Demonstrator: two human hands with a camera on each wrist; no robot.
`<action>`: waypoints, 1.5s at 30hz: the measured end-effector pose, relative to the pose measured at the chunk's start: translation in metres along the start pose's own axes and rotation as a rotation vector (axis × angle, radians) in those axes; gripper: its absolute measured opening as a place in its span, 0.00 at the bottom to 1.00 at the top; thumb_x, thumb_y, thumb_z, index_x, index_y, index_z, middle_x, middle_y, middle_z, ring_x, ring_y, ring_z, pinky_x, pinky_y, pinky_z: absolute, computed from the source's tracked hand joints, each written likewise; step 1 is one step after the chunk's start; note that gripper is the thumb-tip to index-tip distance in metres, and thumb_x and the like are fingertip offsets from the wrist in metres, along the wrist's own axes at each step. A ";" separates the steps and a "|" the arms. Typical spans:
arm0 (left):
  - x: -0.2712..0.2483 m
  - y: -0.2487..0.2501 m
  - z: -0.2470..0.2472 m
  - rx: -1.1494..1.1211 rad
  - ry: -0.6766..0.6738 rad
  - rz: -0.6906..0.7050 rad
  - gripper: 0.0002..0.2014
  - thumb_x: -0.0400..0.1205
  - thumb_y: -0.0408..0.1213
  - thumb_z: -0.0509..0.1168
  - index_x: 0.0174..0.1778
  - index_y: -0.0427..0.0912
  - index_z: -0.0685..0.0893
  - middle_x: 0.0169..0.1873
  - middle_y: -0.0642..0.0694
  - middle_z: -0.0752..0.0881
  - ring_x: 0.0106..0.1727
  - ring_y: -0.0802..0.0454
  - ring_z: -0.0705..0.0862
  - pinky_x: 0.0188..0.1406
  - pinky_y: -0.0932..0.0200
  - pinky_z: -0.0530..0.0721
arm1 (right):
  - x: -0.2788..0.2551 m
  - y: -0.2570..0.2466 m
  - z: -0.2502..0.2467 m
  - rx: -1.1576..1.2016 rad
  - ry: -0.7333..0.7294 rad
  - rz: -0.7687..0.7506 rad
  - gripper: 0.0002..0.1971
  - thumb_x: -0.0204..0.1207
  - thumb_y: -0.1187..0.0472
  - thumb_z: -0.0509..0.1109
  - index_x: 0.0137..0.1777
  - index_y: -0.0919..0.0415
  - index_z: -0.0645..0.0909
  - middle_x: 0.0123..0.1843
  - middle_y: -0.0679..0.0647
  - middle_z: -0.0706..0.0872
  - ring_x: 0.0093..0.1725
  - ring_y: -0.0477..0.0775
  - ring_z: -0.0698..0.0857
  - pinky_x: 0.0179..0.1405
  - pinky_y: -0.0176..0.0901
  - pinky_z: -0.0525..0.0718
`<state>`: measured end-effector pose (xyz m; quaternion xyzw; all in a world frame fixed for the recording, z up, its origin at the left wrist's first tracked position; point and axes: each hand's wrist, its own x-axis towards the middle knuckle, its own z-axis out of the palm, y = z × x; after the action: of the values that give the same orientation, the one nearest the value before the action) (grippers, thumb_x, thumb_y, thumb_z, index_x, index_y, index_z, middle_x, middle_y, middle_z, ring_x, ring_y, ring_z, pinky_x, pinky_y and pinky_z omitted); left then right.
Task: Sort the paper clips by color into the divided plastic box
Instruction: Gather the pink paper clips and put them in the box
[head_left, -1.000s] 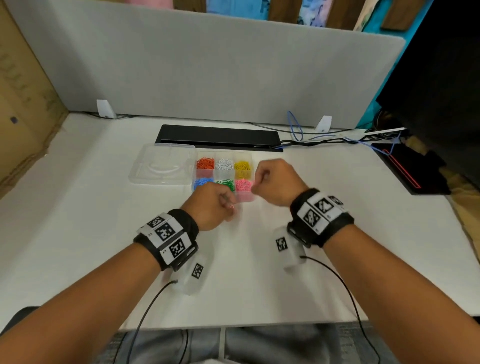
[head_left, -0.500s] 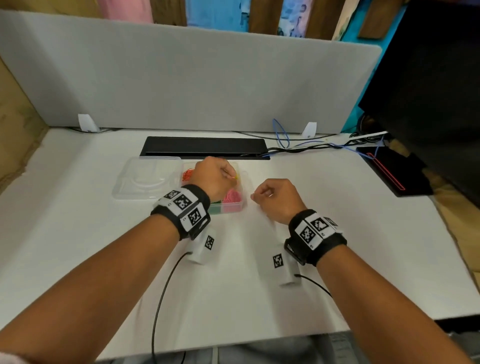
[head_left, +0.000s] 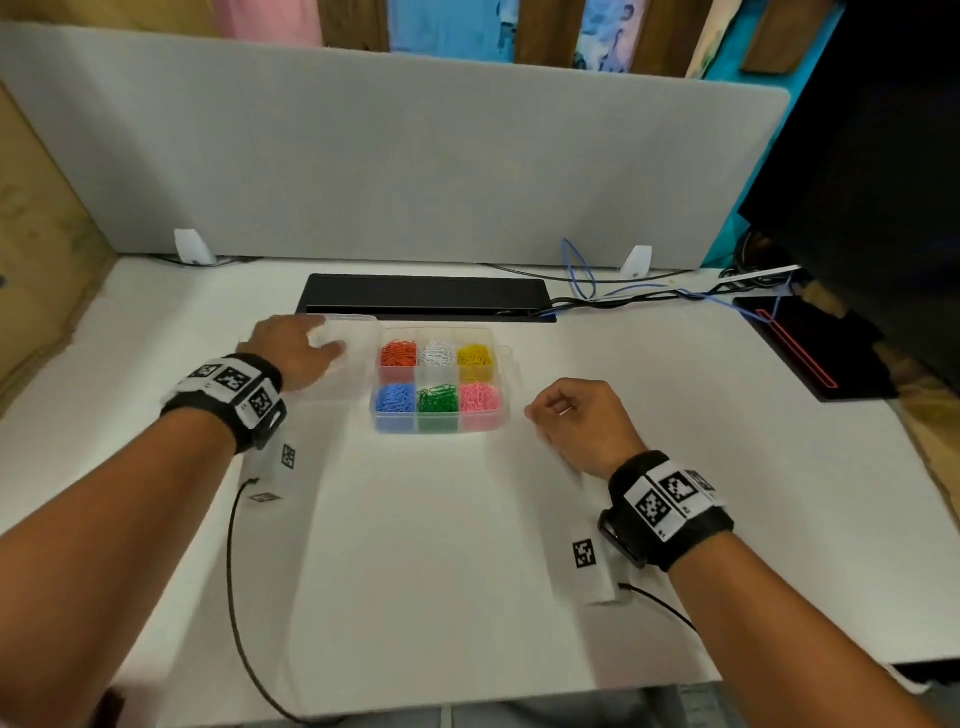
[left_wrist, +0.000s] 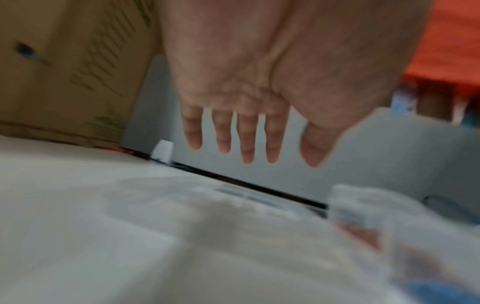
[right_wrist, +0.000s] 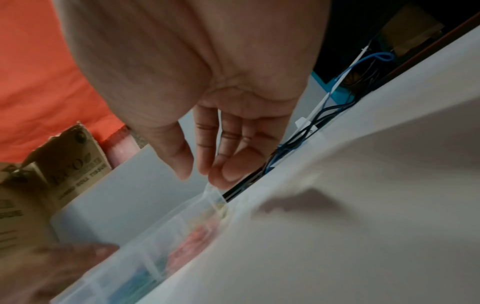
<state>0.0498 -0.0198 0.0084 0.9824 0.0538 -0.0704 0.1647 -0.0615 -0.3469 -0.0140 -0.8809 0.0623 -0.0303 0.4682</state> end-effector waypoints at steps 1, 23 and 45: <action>0.000 -0.011 0.005 0.100 -0.114 -0.003 0.35 0.83 0.61 0.59 0.84 0.49 0.63 0.84 0.43 0.63 0.84 0.40 0.60 0.82 0.43 0.59 | 0.000 -0.006 0.002 0.006 -0.006 -0.028 0.06 0.75 0.58 0.76 0.38 0.55 0.87 0.36 0.49 0.88 0.38 0.52 0.87 0.46 0.50 0.88; -0.037 0.043 -0.034 -0.185 -0.079 0.248 0.26 0.62 0.60 0.80 0.52 0.58 0.82 0.59 0.55 0.82 0.57 0.50 0.81 0.62 0.45 0.82 | 0.011 -0.050 0.026 0.078 -0.018 -0.113 0.07 0.77 0.65 0.73 0.39 0.55 0.87 0.39 0.53 0.89 0.38 0.52 0.87 0.36 0.43 0.85; -0.050 0.044 0.028 -0.485 0.133 -0.043 0.18 0.83 0.44 0.68 0.68 0.43 0.84 0.69 0.44 0.82 0.67 0.42 0.82 0.67 0.50 0.78 | 0.045 -0.041 0.032 -0.039 0.027 0.123 0.08 0.77 0.61 0.74 0.41 0.65 0.91 0.43 0.60 0.92 0.46 0.60 0.89 0.46 0.46 0.88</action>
<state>0.0030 -0.0744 0.0041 0.9152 0.1005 0.0058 0.3902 -0.0099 -0.3041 0.0013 -0.8838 0.1232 -0.0122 0.4511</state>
